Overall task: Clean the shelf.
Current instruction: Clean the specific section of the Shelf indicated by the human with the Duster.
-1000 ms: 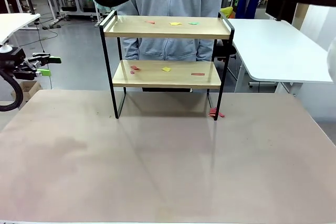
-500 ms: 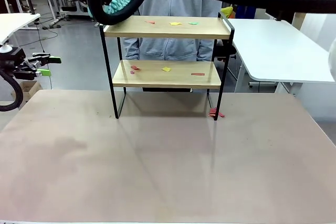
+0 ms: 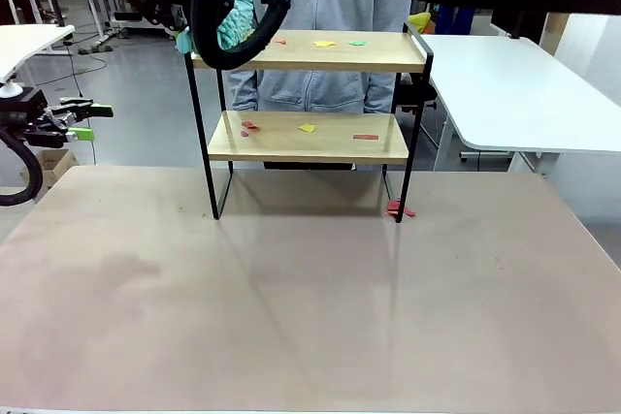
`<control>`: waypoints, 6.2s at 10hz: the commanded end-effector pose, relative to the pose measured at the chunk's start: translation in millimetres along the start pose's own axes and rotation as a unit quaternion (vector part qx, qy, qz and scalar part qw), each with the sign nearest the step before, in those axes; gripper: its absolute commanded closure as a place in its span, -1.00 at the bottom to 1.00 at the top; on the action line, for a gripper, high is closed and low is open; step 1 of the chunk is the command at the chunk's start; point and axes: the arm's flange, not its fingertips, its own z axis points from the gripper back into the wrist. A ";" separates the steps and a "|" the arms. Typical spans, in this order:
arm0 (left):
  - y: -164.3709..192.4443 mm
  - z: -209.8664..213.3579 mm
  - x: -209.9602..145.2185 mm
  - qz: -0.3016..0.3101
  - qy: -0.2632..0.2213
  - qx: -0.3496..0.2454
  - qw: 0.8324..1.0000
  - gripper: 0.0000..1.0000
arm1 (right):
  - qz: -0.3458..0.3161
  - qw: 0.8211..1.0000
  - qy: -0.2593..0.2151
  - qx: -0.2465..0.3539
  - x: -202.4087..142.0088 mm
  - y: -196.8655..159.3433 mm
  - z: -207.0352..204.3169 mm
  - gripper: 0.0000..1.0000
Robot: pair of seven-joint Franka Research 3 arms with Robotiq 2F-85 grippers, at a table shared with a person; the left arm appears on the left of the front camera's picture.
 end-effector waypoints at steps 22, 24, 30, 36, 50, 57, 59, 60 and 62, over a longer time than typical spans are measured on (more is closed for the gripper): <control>-0.9 -0.1 4.0 -0.003 -0.001 0.000 1.000 -1.00 | -0.083 0.994 0.057 -0.048 6.7 -278.6 1.9 0.73; -0.9 -0.1 4.0 -0.003 -0.001 0.000 1.000 -1.00 | -0.079 0.995 0.028 -0.059 2.1 -296.2 18.1 0.73; -0.9 -0.1 4.0 -0.003 -0.001 0.000 1.000 -1.00 | -0.078 0.995 0.022 -0.058 6.4 -284.5 21.2 0.73; -0.9 -0.1 4.0 -0.003 -0.001 0.000 1.000 -1.00 | -0.004 0.994 -0.064 0.084 -16.8 -321.3 83.4 0.73; -0.9 -0.1 4.0 -0.003 -0.001 0.000 1.000 -1.00 | 0.473 0.838 0.143 0.229 -102.0 -339.2 36.3 0.73; -0.9 -0.1 4.0 -0.003 -0.001 0.000 1.000 -1.00 | 0.414 0.849 0.223 0.242 -175.0 -497.6 -32.4 0.73; -0.9 -0.1 4.0 -0.003 -0.001 0.000 1.000 -1.00 | 0.407 0.851 0.240 0.228 -147.3 -476.6 -23.5 0.73; -0.9 -0.1 4.0 -0.003 -0.001 0.000 1.000 -1.00 | 0.407 0.851 0.240 0.228 -147.3 -476.6 -23.5 0.73; -0.9 -0.1 4.0 -0.003 -0.001 0.000 1.000 -1.00 | 0.407 0.851 0.240 0.228 -147.3 -476.6 -23.5 0.73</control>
